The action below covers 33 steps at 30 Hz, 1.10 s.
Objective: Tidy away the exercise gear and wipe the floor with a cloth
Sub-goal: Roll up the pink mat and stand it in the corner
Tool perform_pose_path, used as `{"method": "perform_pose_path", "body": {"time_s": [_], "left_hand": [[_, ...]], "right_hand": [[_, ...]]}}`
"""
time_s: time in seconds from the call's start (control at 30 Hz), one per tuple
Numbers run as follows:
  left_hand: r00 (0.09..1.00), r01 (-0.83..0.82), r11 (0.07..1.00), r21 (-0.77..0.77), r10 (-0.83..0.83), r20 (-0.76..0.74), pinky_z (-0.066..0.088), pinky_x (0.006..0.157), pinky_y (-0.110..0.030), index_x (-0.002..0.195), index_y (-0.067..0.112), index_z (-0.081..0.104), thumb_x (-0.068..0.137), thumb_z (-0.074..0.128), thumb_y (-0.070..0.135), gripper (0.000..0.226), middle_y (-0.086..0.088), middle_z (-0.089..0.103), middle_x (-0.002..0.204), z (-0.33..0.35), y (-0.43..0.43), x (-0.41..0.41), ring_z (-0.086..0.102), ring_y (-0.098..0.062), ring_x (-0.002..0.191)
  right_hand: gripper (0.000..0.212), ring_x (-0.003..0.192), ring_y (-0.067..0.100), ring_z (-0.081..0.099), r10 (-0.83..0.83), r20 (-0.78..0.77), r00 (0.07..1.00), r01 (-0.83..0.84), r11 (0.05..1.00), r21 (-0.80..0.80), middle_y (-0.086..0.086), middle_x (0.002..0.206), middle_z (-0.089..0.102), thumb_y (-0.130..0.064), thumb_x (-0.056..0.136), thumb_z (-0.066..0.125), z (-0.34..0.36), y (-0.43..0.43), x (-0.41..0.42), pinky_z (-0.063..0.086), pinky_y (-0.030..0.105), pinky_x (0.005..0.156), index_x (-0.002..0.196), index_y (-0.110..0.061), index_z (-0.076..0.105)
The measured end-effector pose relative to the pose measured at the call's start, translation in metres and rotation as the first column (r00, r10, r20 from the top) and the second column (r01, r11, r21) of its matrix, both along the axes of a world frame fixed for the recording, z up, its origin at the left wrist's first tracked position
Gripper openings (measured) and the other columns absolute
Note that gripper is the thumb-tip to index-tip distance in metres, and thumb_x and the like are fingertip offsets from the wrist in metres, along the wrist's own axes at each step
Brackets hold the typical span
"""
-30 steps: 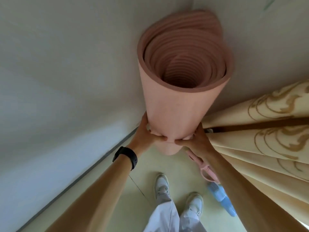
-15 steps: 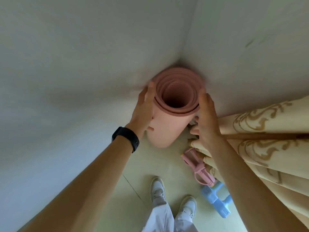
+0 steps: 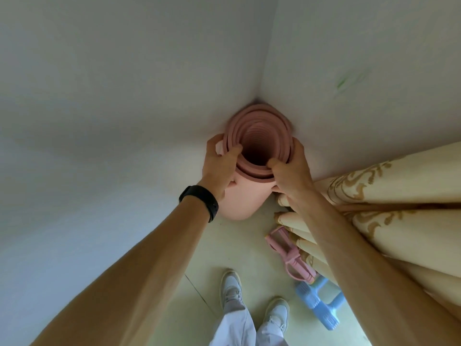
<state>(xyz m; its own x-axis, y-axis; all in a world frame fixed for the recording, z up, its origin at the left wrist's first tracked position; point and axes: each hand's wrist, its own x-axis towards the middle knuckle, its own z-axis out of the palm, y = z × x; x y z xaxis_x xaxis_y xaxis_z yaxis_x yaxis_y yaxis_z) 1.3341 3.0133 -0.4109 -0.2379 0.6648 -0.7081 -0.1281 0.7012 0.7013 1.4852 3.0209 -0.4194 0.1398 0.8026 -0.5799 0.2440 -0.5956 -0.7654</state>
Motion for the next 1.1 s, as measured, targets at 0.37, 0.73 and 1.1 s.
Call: {"method": "perform_pose_path", "body": {"time_s": [0.37, 0.73, 1.1], "left_hand": [[0.990, -0.139, 0.990, 0.009, 0.139, 0.008, 0.051, 0.093, -0.042, 0.142, 0.029, 0.038, 0.099, 0.051, 0.052, 0.050, 0.009, 0.059, 0.115, -0.004, 0.006, -0.007, 0.058, -0.011, 0.101], [0.994, -0.083, 0.994, -0.077, 0.077, -0.081, 0.049, 0.100, -0.050, 0.131, 0.033, 0.053, 0.086, 0.052, 0.057, 0.051, 0.006, 0.060, 0.128, 0.018, -0.036, 0.002, 0.058, -0.022, 0.113], [0.760, 0.500, 0.854, -0.142, -0.511, -0.402, 0.041, 0.088, -0.025, 0.143, 0.025, 0.048, 0.101, 0.044, 0.026, 0.042, -0.001, 0.059, 0.136, 0.180, -0.126, -0.024, 0.055, -0.020, 0.120]], "right_hand": [[0.082, 0.124, 0.023, 0.051, -0.320, -0.193, 0.928, 0.294, 0.944, -0.150, 0.001, 0.150, 0.043, -0.050, 0.085, 0.068, 0.009, 0.003, 0.007, 0.048, 0.053, 0.101, 0.153, -0.037, 0.025], [0.071, 0.123, 0.029, 0.052, -0.233, -0.298, 0.926, 0.163, 0.956, -0.243, -0.009, 0.130, 0.041, -0.031, 0.100, 0.053, 0.024, -0.026, 0.009, 0.040, 0.043, 0.104, 0.158, -0.039, 0.013], [0.036, 0.121, 0.008, 0.051, 0.270, 0.083, 0.959, -0.266, 0.963, -0.049, -0.017, 0.122, 0.057, -0.031, 0.101, 0.051, 0.177, -0.136, 0.023, 0.039, 0.034, 0.108, 0.135, -0.026, 0.060]]}}
